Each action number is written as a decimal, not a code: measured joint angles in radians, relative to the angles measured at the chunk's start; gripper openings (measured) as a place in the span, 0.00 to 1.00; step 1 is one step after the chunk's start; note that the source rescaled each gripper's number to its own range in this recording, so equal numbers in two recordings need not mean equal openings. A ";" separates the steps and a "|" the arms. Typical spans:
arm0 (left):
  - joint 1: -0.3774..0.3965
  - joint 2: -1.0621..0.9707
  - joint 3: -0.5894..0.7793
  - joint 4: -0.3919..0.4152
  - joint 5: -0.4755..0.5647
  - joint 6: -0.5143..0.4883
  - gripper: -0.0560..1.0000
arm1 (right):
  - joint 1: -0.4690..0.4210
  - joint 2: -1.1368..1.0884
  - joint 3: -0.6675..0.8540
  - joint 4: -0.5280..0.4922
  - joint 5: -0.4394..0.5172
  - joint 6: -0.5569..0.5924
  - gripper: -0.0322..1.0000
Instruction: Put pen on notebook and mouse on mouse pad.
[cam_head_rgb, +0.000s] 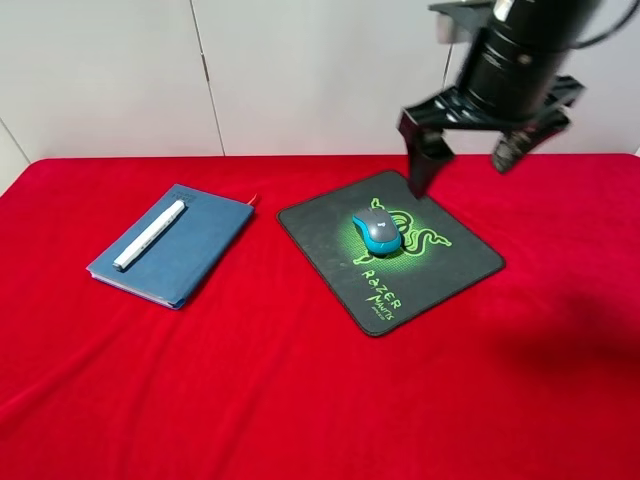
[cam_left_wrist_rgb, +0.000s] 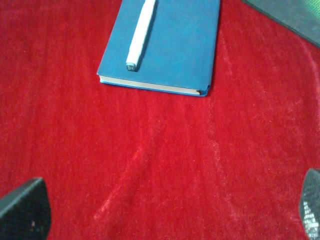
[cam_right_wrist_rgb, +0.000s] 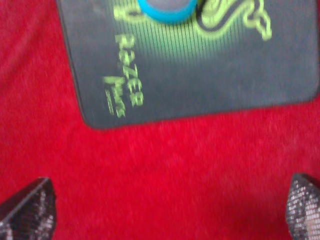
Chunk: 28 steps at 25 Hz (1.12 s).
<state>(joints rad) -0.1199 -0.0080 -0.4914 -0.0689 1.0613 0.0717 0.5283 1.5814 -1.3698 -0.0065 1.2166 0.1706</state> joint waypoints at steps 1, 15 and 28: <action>0.000 0.000 0.000 0.000 0.000 0.000 1.00 | 0.000 -0.027 0.033 0.000 0.000 0.000 1.00; 0.000 0.000 0.000 0.000 0.000 0.000 1.00 | 0.001 -0.447 0.470 0.000 0.000 0.000 1.00; 0.000 0.000 0.000 0.000 0.000 0.000 1.00 | -0.117 -0.949 0.641 0.006 -0.047 0.000 1.00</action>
<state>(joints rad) -0.1199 -0.0080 -0.4914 -0.0689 1.0613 0.0717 0.4115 0.6322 -0.7288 0.0000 1.1698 0.1706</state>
